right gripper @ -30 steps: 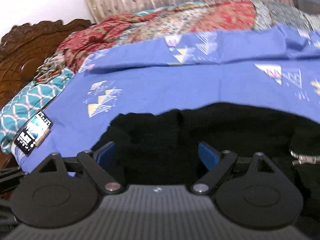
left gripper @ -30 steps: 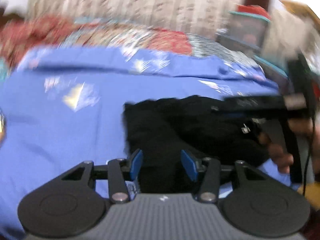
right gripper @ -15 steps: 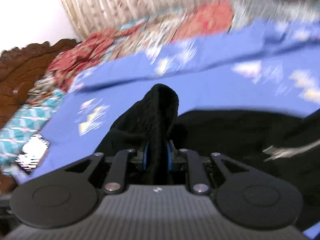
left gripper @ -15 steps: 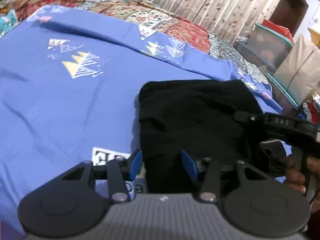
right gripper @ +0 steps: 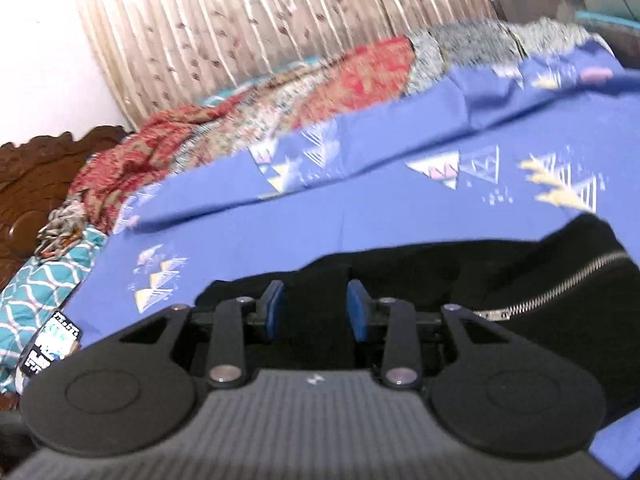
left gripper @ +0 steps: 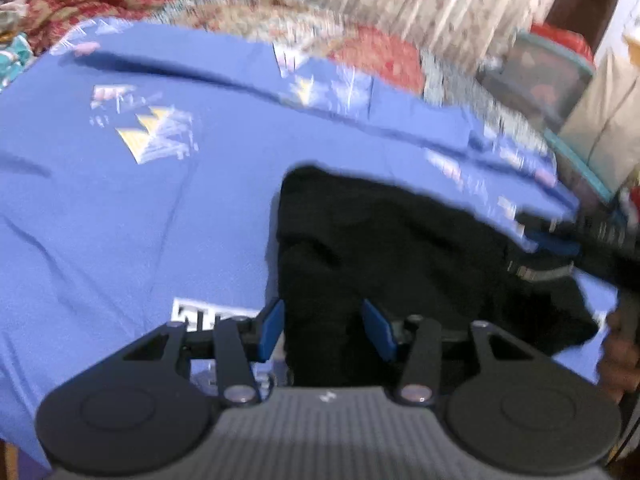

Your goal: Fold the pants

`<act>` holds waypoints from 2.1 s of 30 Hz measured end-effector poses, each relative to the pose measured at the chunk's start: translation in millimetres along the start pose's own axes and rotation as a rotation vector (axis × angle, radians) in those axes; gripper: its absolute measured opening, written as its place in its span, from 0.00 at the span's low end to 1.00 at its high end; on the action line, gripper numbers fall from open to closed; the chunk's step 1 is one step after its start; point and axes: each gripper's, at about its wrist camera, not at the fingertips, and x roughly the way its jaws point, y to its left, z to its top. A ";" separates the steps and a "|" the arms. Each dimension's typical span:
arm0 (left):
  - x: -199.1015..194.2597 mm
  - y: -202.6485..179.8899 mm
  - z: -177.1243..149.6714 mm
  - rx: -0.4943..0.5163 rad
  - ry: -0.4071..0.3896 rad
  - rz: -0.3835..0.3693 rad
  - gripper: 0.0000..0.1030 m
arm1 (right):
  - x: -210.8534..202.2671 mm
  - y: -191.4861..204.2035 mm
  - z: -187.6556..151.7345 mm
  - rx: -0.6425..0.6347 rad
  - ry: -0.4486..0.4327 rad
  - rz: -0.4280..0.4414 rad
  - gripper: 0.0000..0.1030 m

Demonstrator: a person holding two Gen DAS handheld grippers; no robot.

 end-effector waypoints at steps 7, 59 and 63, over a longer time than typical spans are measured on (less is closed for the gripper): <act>-5.9 -33.4 5.8 0.127 -0.060 -0.034 0.43 | 8.4 -18.0 -19.2 0.065 0.042 -0.056 0.21; 39.7 -29.3 -22.1 0.183 0.080 0.086 0.44 | 34.0 -20.6 -49.1 0.119 0.252 0.069 0.24; 39.8 -29.4 -22.3 0.183 0.080 0.087 0.44 | 33.9 -20.4 -49.1 0.119 0.252 0.068 0.24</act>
